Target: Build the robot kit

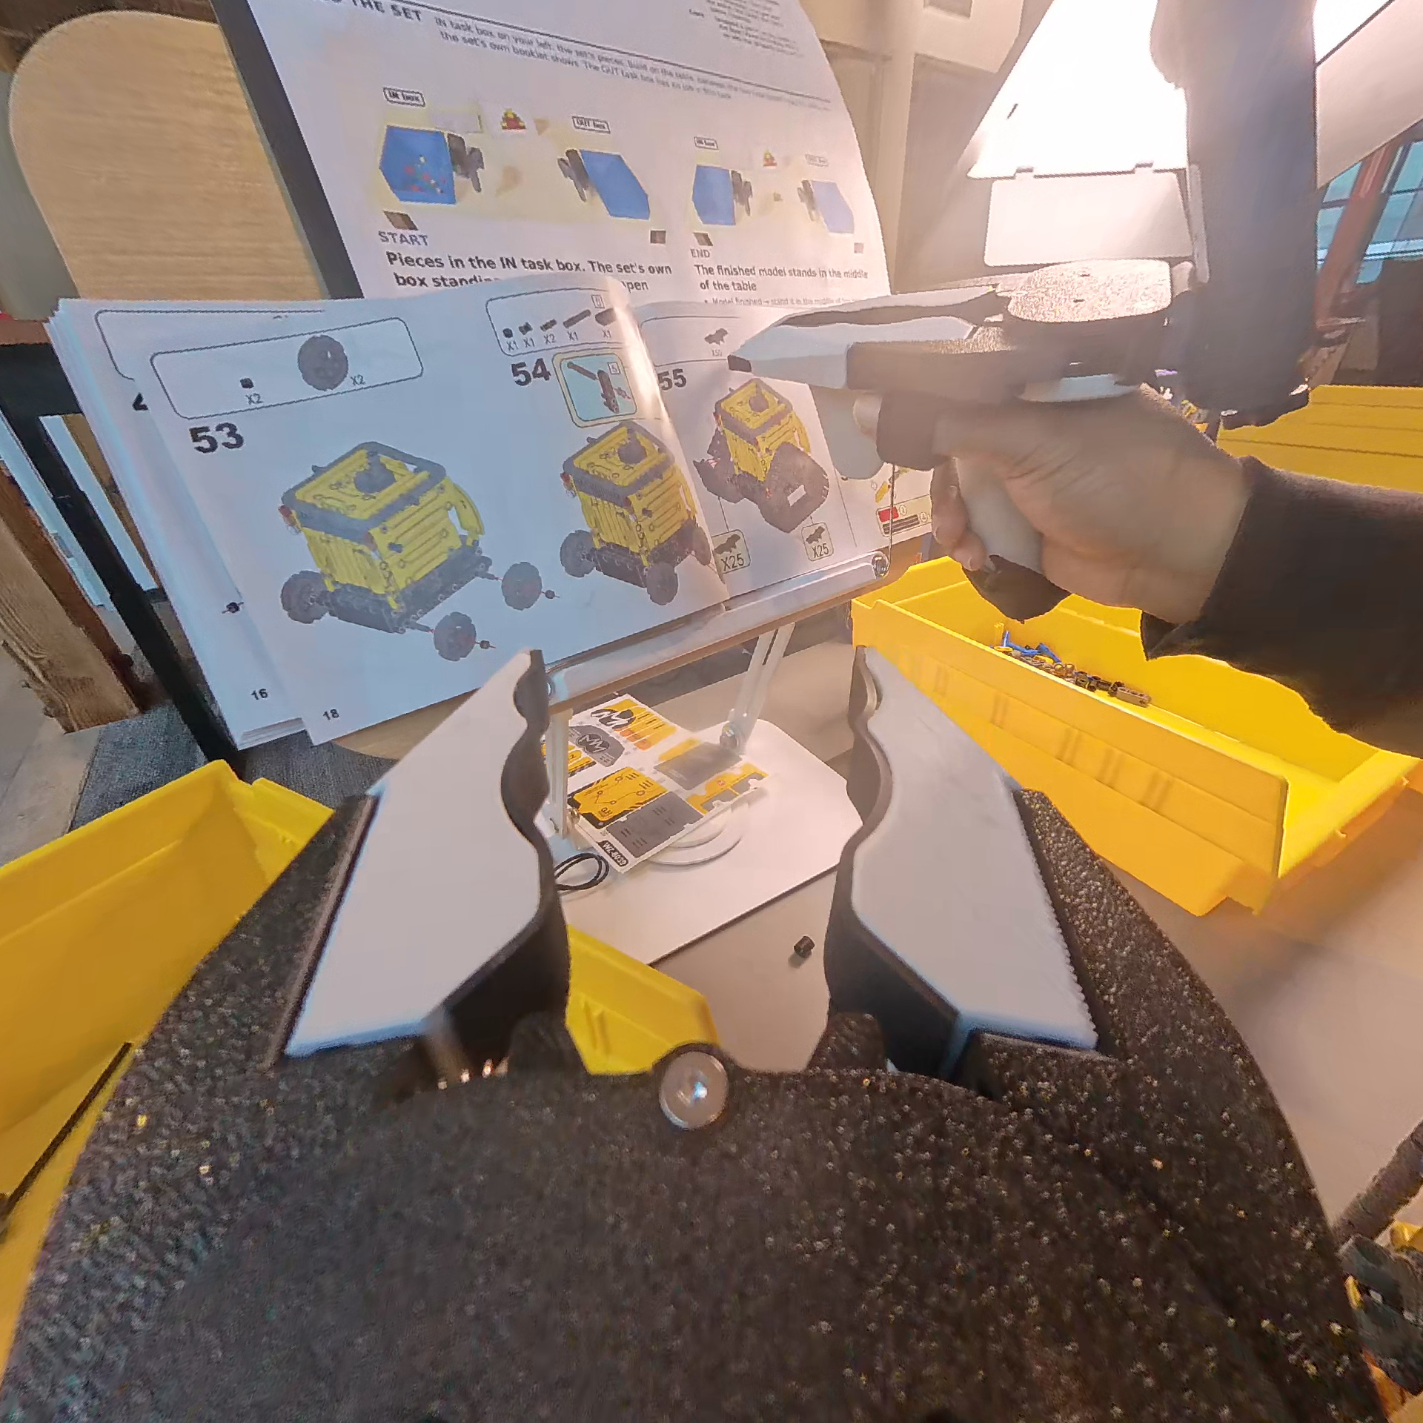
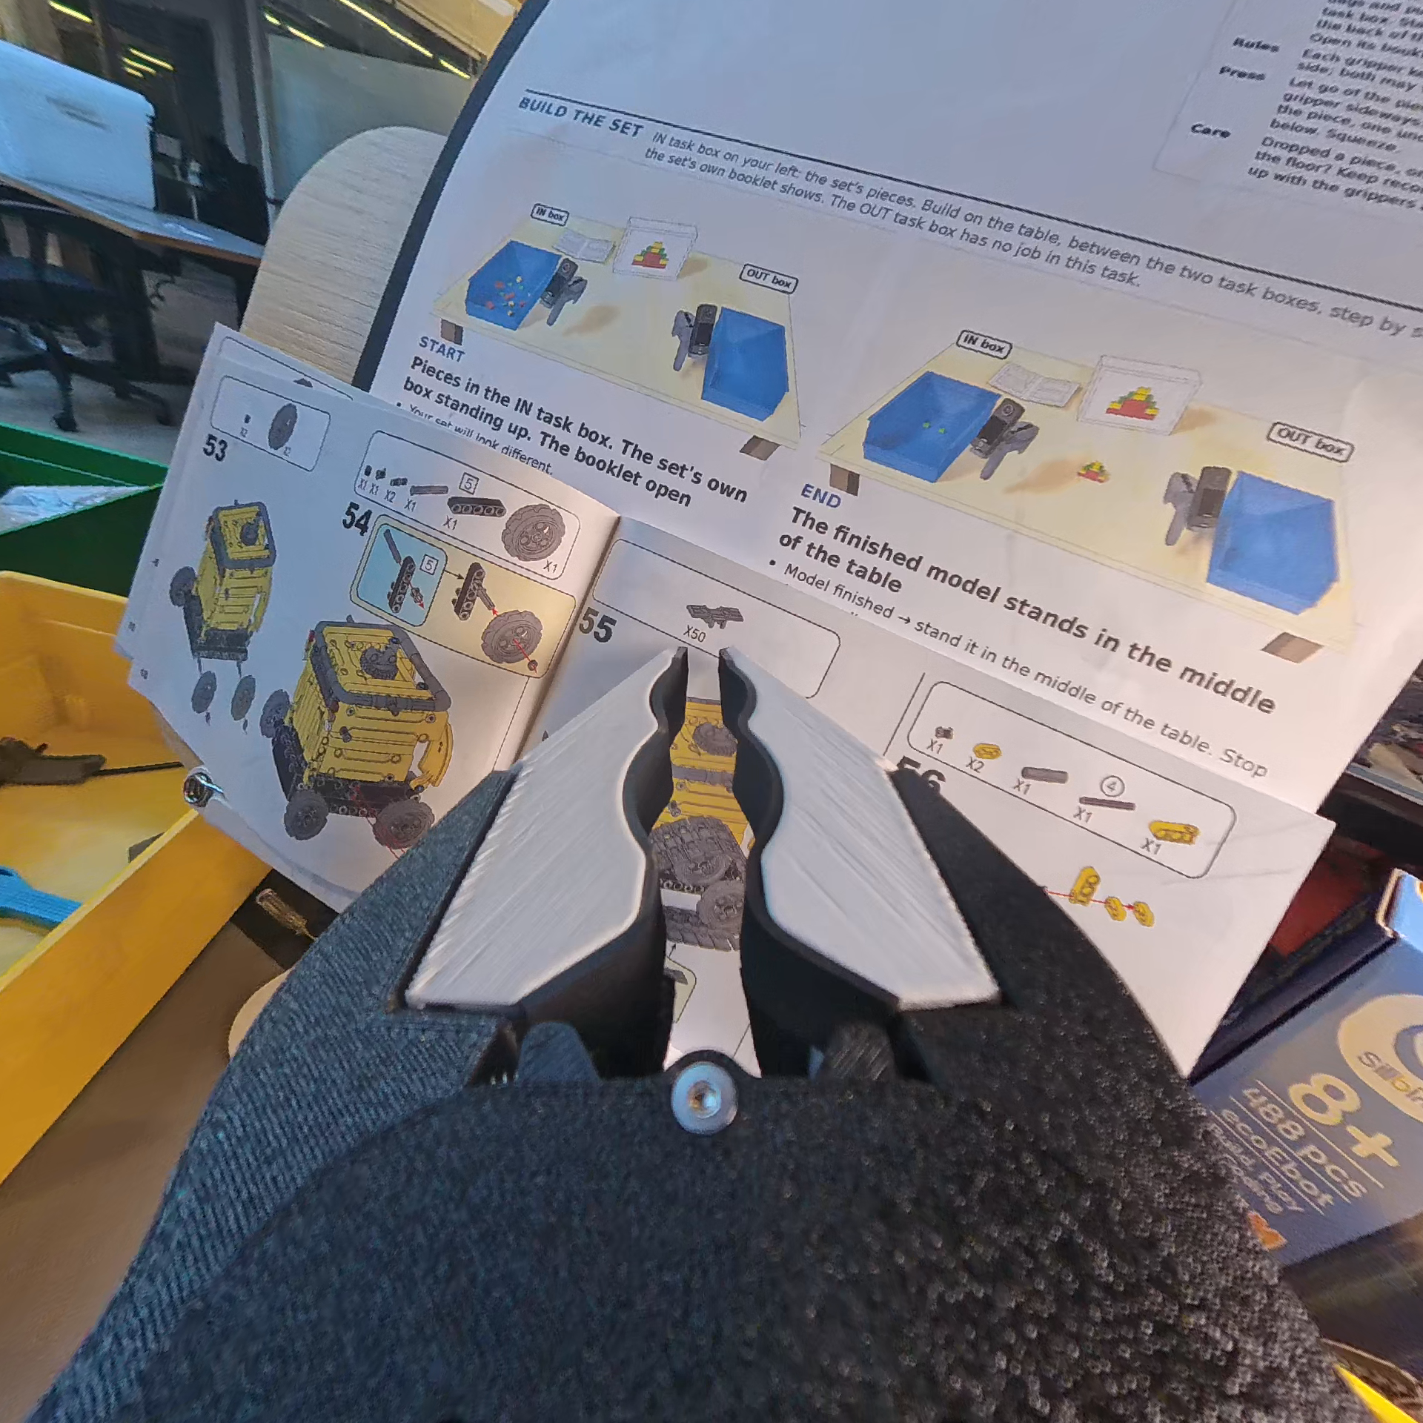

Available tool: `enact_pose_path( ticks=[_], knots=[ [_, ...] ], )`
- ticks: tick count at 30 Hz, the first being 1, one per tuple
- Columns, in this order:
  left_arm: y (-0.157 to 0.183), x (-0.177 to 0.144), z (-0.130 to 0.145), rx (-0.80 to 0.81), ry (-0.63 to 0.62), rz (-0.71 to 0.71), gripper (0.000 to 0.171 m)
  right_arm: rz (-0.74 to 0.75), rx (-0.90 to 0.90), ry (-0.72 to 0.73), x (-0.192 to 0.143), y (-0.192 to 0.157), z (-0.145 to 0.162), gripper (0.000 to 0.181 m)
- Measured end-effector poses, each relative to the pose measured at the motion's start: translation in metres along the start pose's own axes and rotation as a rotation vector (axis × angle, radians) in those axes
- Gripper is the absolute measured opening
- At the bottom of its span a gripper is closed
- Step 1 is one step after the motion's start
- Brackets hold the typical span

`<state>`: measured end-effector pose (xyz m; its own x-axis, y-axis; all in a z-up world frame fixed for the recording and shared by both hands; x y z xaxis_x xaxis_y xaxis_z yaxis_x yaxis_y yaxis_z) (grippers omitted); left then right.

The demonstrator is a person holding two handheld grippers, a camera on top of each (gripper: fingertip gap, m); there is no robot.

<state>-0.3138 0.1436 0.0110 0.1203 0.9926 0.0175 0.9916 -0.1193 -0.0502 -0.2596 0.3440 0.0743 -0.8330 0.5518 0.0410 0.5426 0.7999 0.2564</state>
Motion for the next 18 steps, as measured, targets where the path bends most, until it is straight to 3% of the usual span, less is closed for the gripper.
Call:
enact_pose_path(
  ticks=[18],
  knots=[
    [-0.0015, -0.0027, -0.0047, 0.004, 0.009, -0.001, 0.076, -0.004, -0.023, -0.008, -0.001, -0.0049, 0.0004, 0.007]
  ],
)
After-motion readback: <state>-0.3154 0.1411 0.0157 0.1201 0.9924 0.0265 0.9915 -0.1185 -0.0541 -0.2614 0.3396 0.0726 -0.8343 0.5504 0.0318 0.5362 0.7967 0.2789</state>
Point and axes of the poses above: each gripper's, where its closed fingertips meet, x out along the fingers, z out of its underside, y = z × x across the jaws, the point moved 5 cm from there along -x, back along the fingers, and after that the axes turned 7 degrees about z, right-handed, at the moved point
